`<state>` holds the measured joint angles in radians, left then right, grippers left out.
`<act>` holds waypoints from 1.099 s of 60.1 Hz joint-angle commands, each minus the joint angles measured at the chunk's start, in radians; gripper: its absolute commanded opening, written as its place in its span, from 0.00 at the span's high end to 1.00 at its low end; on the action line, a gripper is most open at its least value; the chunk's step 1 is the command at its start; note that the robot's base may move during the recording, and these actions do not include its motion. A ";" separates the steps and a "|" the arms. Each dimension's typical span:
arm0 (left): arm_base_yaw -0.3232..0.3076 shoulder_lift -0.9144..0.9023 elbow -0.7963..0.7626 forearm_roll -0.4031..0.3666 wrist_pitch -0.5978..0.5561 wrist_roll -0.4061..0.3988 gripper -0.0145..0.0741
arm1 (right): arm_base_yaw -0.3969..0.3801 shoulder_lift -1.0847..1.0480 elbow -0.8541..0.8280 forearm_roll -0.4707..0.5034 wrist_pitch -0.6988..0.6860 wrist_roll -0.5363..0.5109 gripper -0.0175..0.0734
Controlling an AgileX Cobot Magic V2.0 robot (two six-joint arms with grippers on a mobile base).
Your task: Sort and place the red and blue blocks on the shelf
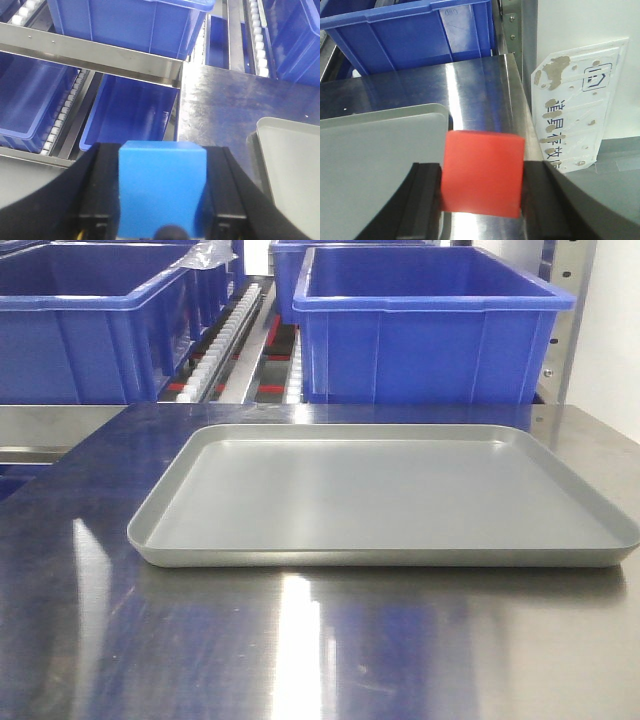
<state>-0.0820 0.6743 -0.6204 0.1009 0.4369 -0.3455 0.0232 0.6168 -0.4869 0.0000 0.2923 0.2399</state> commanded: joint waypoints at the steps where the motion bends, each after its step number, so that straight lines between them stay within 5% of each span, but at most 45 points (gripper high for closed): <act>1: 0.001 0.001 -0.032 0.005 -0.083 -0.009 0.69 | -0.004 -0.005 -0.030 -0.016 -0.083 -0.004 0.74; 66: 0.001 0.003 -0.032 0.005 -0.083 -0.009 0.69 | -0.004 -0.005 -0.030 -0.016 -0.083 -0.004 0.74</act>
<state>-0.0805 0.6743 -0.6204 0.1008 0.4369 -0.3473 0.0232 0.6168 -0.4869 0.0000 0.2923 0.2399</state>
